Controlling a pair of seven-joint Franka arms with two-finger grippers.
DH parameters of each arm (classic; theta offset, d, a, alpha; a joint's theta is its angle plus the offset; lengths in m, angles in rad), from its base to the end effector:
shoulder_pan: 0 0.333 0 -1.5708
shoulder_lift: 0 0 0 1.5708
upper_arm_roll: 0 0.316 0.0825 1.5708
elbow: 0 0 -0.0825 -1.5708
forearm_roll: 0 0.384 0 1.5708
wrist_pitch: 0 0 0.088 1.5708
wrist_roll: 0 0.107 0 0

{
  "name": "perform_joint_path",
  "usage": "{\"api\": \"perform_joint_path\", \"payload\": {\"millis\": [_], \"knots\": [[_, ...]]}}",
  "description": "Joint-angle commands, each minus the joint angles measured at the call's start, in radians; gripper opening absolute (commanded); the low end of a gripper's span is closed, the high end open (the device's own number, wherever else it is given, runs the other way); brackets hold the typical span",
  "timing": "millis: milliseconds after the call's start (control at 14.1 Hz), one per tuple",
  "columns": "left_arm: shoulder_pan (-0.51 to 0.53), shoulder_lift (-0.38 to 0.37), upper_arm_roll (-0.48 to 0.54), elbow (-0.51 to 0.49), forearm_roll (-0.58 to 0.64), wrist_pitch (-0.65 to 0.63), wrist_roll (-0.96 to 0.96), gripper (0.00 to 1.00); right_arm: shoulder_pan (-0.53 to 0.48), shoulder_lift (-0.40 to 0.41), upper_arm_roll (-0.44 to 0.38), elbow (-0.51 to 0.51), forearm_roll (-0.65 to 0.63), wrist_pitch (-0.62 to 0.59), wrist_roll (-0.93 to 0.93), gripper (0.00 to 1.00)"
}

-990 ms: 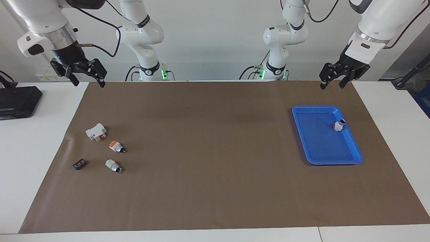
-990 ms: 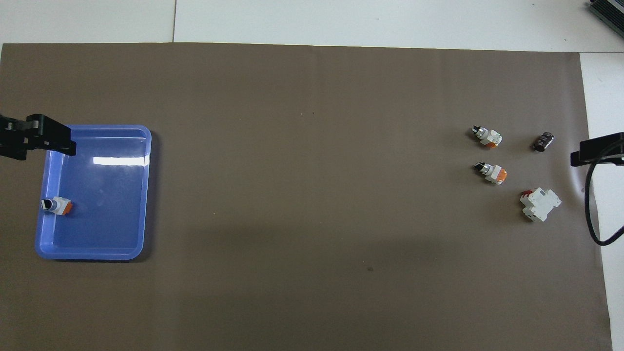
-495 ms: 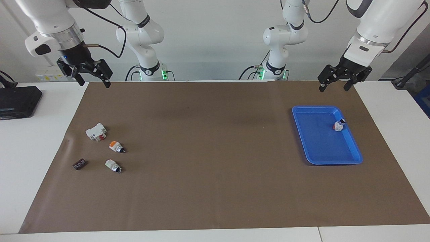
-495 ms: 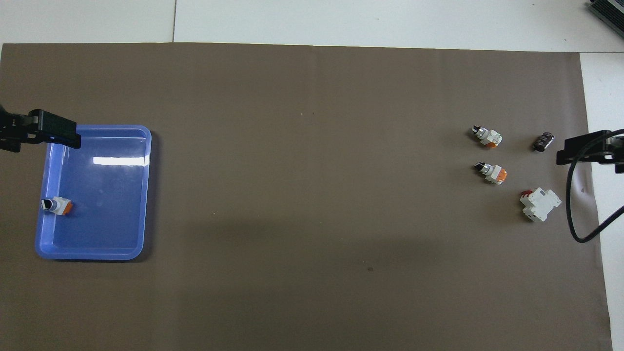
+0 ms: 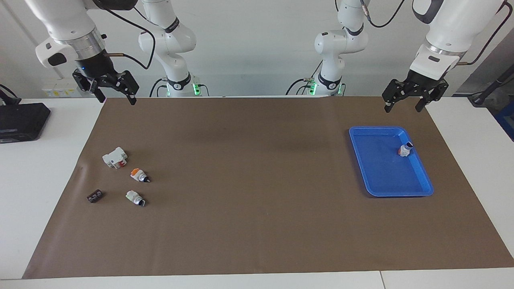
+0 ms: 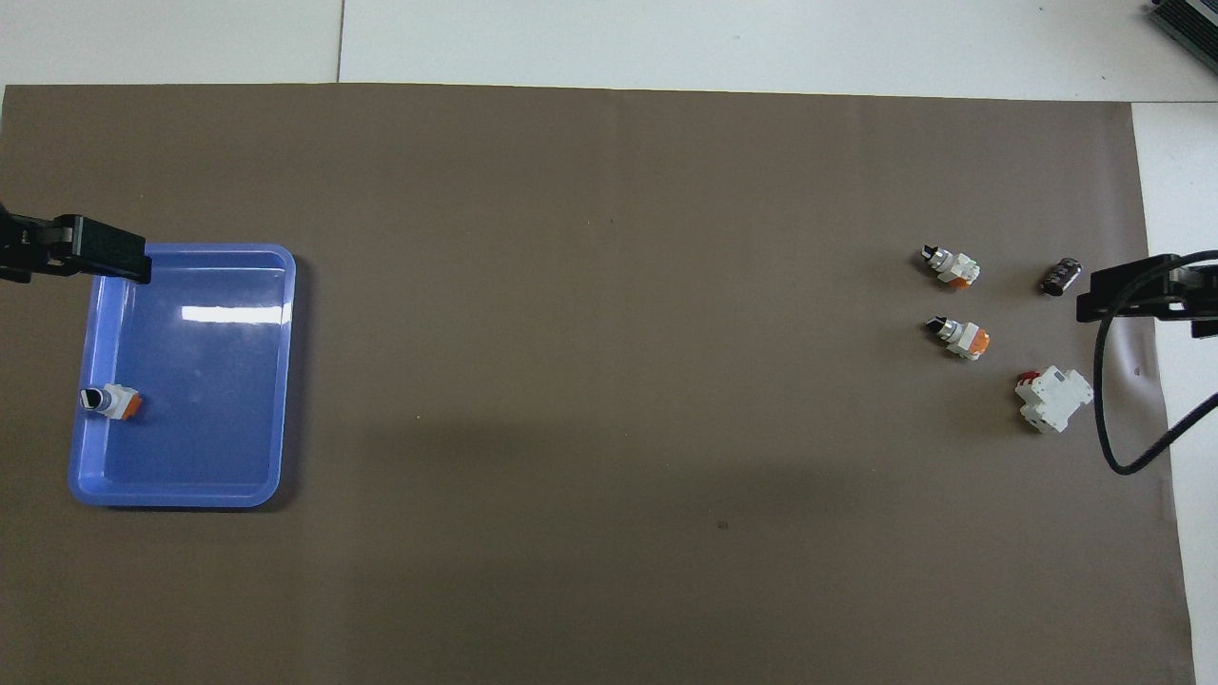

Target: Turn and place switch with both arms

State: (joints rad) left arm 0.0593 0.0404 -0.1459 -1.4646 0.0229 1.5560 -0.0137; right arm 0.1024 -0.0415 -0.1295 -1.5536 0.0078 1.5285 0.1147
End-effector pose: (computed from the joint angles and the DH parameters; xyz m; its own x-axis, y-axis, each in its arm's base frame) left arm 0.5644 -0.0446 0.6509 0.9961 -0.0720 0.0516 -0.0712 -0.9973 -0.0163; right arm 0.5375 -0.0154 0.6513 0.9899 -0.1410 0.0144 -0.1407 -0.9899 -0.0149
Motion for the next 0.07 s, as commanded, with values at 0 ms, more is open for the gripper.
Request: {"api": "perform_joint_path", "payload": {"millis": [0], "knots": [[-0.001,-0.028,0.002,-0.037,0.025,0.029,0.018,1.0,-0.006,0.006,-0.001,0.01,-0.017,-0.008,-0.03,1.0]]}}
